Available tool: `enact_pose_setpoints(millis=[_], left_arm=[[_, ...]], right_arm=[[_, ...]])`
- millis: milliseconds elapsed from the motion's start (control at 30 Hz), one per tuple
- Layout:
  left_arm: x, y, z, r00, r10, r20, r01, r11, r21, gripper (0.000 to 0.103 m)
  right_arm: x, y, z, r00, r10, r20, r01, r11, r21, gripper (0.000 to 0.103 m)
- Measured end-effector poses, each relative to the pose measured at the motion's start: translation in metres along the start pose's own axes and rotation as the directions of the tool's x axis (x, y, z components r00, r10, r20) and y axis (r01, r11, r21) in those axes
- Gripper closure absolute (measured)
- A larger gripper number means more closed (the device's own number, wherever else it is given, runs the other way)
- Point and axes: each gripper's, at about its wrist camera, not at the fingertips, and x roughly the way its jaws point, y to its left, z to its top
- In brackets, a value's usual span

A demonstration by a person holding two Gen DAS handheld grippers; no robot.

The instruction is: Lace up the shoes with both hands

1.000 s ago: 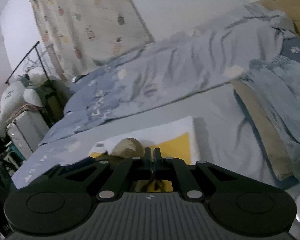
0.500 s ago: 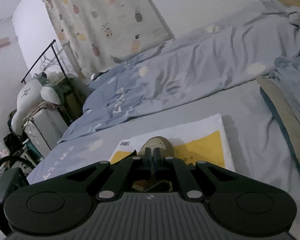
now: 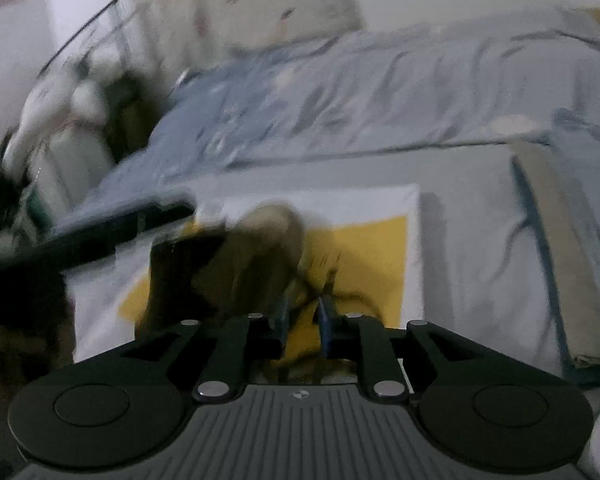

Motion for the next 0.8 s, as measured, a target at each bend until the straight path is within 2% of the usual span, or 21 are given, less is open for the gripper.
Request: enact_pose_setpoints(millis=[233, 400, 533, 600, 700, 800], left_arm=[[0.003, -0.001, 0.004, 1.000, 0.010, 0.003, -0.010, 1.000, -0.001, 0.025], [0.005, -0.002, 0.006, 1.000, 0.016, 0.004, -0.016, 1.000, 0.002, 0.025], [0.007, -0.003, 0.006, 1.000, 0.015, 0.002, -0.015, 1.000, 0.009, 0.025], [0.007, -0.004, 0.005, 1.000, 0.016, -0.003, -0.016, 1.000, 0.013, 0.025], [0.007, -0.004, 0.004, 1.000, 0.018, -0.005, -0.018, 1.000, 0.008, 0.025], [0.007, -0.004, 0.004, 1.000, 0.024, -0.009, -0.024, 1.000, 0.002, 0.025]], right_arm=[[0.002, 0.013, -0.020, 0.998, -0.028, -0.049, 0.020, 0.985, -0.171, 0.076], [0.007, 0.025, -0.031, 0.992, 0.021, -0.128, -0.057, 0.957, -0.285, 0.076], [0.013, 0.034, -0.038, 0.984, 0.020, -0.178, -0.082, 0.933, -0.349, 0.076], [0.014, 0.036, -0.040, 0.982, -0.002, -0.191, -0.073, 0.920, -0.384, 0.075], [0.017, 0.039, -0.045, 0.979, -0.053, -0.199, -0.041, 0.897, -0.440, 0.066], [0.023, 0.040, -0.048, 0.976, -0.084, -0.199, -0.020, 0.882, -0.470, 0.065]])
